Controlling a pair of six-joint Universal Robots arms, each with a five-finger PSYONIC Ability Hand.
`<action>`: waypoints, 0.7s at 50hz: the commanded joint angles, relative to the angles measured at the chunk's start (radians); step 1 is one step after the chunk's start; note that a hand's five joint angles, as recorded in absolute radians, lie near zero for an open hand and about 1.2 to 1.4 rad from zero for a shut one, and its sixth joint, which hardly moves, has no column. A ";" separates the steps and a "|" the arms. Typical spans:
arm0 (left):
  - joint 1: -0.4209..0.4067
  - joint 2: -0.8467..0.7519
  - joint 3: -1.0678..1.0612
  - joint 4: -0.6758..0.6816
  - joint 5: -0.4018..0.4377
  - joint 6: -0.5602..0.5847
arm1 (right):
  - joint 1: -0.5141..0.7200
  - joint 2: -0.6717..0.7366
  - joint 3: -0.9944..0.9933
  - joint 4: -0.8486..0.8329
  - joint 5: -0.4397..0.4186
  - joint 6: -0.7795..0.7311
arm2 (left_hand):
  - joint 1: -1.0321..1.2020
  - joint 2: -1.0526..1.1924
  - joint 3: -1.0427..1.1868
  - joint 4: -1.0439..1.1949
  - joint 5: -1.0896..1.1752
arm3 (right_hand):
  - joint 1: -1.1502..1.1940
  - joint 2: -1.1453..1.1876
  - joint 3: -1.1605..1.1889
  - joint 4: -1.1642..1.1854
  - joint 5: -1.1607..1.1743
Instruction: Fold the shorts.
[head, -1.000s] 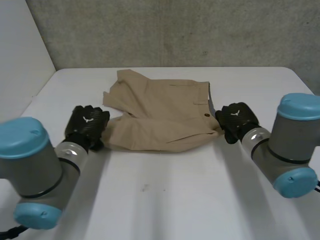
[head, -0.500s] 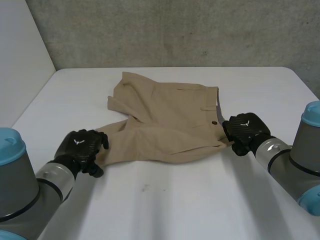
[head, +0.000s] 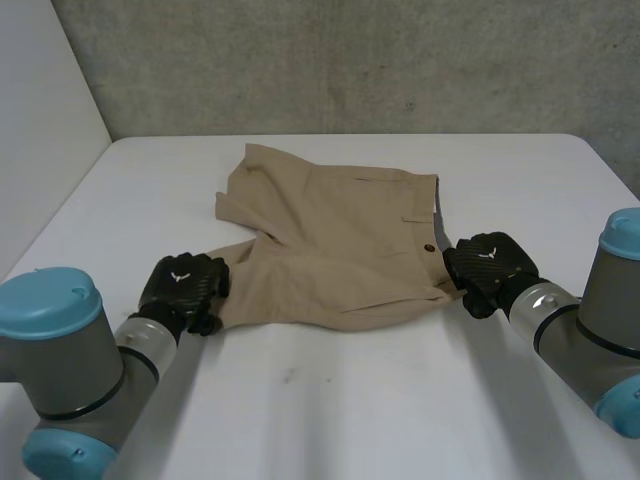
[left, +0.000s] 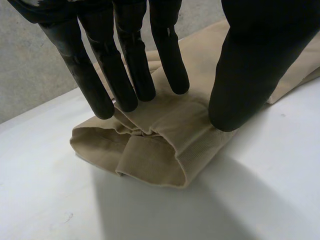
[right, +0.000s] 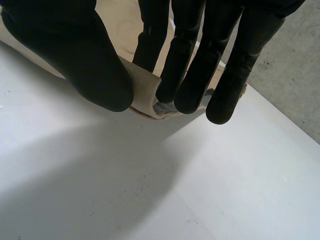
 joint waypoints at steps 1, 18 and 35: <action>0.000 -0.022 0.016 -0.002 0.000 0.000 | 0.002 0.003 0.002 -0.003 0.000 0.002 | 0.171 0.181 0.185 0.184 0.191 | 0.414 0.212 0.209 0.204 0.234; 0.006 -0.058 0.018 0.042 -0.008 0.147 | 0.008 0.006 0.002 -0.004 0.003 0.000 | 0.590 0.601 0.604 0.603 0.610 | 0.414 0.212 0.209 0.204 0.234; -0.054 0.425 -0.160 -0.297 -0.041 0.175 | -0.003 -0.099 -0.019 0.275 -0.006 -0.187 | 0.590 0.601 0.604 0.603 0.610 | 0.414 0.212 0.209 0.204 0.234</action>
